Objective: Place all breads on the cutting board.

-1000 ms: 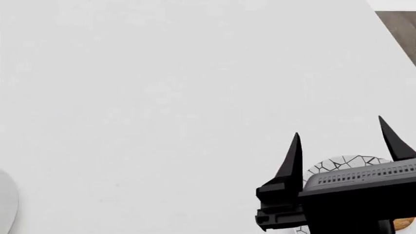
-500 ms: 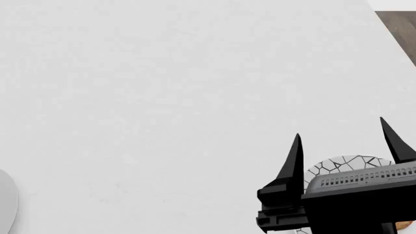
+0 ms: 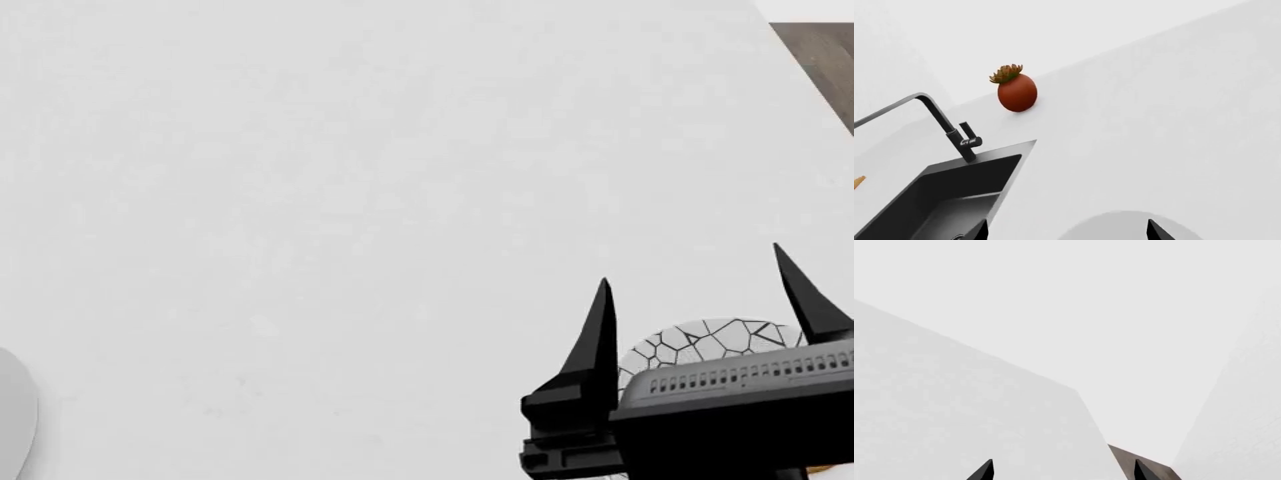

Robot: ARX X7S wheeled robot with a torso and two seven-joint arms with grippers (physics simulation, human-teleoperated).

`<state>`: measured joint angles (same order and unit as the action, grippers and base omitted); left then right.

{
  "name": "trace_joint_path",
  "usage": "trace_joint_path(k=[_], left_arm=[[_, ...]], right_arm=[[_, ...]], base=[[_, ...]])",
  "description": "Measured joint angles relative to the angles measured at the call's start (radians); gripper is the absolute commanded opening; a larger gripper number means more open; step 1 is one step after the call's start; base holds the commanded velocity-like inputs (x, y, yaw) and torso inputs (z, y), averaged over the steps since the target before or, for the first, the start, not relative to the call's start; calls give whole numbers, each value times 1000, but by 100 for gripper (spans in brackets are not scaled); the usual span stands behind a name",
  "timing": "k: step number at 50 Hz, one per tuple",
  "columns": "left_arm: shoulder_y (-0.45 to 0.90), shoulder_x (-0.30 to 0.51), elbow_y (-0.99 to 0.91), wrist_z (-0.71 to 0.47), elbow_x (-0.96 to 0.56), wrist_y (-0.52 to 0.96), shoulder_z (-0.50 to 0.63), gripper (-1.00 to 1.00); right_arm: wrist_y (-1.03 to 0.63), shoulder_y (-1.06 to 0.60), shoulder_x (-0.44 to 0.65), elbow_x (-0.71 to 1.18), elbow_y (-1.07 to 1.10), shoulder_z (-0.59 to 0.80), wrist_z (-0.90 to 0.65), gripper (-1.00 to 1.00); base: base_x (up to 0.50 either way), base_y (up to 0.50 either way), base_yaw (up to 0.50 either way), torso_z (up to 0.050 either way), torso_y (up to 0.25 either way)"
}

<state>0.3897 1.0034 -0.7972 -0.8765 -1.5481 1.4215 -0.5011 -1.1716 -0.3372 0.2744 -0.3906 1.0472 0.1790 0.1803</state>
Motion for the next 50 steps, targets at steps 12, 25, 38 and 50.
trace_joint_path(k=[12,25,38,50], left_arm=[[-145,-13,-31,119,141,-38,-55,100],[-153,-30,-32,123,196,-57,22,100],[-137,-32,-30,84,174,-60,82,100],[-134,-34,-7,108,238,-90,166,100]], right_arm=[[2,0,-11,-32,0,10,22,100],[3,-4,-27,-72,0,23,50,100],[13,0,-47,-108,0,29,78,100],[25,3,-61,-129,0,29,93,100]], base=[[0,0,0,0,0],[0,0,0,0,0],[0,0,0,0,0],[0,0,0,0,0]])
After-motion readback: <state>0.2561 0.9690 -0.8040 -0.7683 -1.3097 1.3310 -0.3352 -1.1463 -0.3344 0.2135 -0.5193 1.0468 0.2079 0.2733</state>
